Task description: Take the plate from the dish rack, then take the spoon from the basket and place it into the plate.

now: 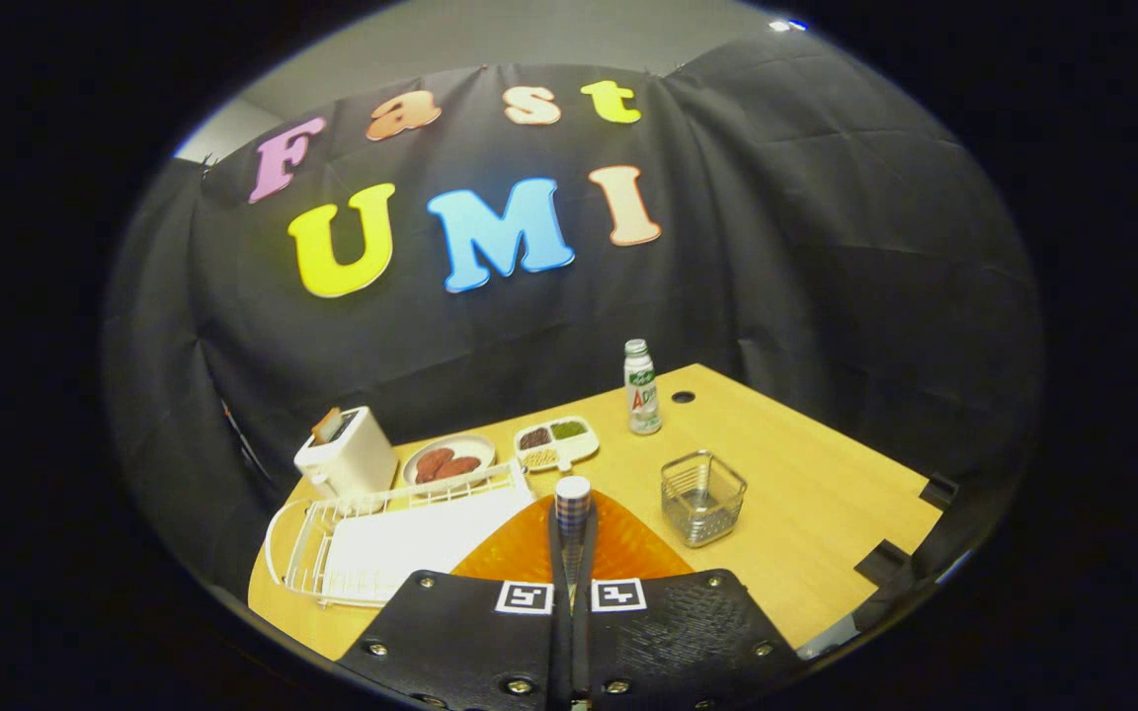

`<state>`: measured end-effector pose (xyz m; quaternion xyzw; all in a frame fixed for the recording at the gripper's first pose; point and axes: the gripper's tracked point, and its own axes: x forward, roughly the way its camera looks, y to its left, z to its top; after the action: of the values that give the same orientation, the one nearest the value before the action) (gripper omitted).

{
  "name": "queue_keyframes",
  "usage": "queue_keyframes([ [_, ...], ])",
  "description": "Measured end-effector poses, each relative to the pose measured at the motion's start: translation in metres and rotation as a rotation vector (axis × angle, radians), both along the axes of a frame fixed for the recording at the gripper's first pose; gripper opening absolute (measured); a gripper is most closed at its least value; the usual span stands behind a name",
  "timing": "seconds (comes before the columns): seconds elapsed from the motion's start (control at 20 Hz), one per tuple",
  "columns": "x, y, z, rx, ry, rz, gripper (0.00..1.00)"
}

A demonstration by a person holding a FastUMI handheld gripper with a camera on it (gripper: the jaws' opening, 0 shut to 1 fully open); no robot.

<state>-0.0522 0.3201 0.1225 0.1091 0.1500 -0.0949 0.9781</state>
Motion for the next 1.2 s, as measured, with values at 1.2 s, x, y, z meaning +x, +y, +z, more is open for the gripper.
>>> queue_keyframes([
  [1.2, 0.000, 0.025, -0.086, 0.139, 0.179, -0.139, 0.39],
])
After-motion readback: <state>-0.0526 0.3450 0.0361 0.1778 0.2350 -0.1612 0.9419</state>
